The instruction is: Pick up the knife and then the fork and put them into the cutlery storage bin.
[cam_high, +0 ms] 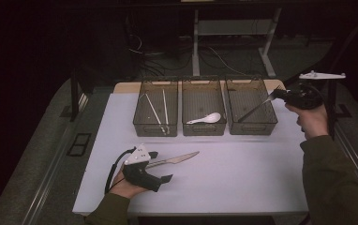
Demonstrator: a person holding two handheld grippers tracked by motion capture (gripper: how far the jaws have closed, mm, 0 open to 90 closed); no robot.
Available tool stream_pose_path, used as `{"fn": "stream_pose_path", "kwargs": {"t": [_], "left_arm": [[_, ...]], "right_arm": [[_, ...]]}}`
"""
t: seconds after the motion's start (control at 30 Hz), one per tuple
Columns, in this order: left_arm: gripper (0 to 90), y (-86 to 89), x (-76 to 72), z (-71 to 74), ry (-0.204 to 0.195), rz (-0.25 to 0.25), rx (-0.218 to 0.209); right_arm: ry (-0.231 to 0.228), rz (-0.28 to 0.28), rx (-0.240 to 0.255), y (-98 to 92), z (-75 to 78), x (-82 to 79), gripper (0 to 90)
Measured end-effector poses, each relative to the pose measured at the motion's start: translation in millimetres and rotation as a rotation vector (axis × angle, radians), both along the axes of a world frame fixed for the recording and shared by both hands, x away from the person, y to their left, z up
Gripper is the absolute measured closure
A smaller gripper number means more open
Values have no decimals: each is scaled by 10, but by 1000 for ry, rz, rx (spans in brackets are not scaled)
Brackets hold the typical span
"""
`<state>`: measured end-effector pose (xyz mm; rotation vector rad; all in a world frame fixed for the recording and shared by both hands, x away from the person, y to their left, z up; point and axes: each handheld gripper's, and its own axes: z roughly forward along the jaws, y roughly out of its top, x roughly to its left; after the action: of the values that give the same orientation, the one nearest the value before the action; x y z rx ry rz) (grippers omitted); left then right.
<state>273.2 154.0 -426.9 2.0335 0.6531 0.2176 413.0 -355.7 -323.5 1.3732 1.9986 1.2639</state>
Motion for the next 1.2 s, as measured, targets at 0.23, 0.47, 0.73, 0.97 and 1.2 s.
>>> {"fn": "stream_pose_path", "kwargs": {"t": [0.23, 0.47, 0.73, 0.97, 1.2], "left_arm": [[3, -8, 2, 6, 9, -5, -2], [3, -22, 9, 2, 13, -10, -2], [3, -28, 14, 4, 16, -13, -6], [3, -22, 21, 6, 16, -18, -4], [3, -12, 24, 9, 11, -18, 0]], "right_arm": [[137, 62, 9, 77, -203, 267, 876], [185, 68, 17, 146, -349, 486, 854], [177, -3, -121, 215, -557, 656, 676], [104, -80, -149, 160, -555, 675, 392], [88, -62, -90, 113, -481, 592, 351]]}}
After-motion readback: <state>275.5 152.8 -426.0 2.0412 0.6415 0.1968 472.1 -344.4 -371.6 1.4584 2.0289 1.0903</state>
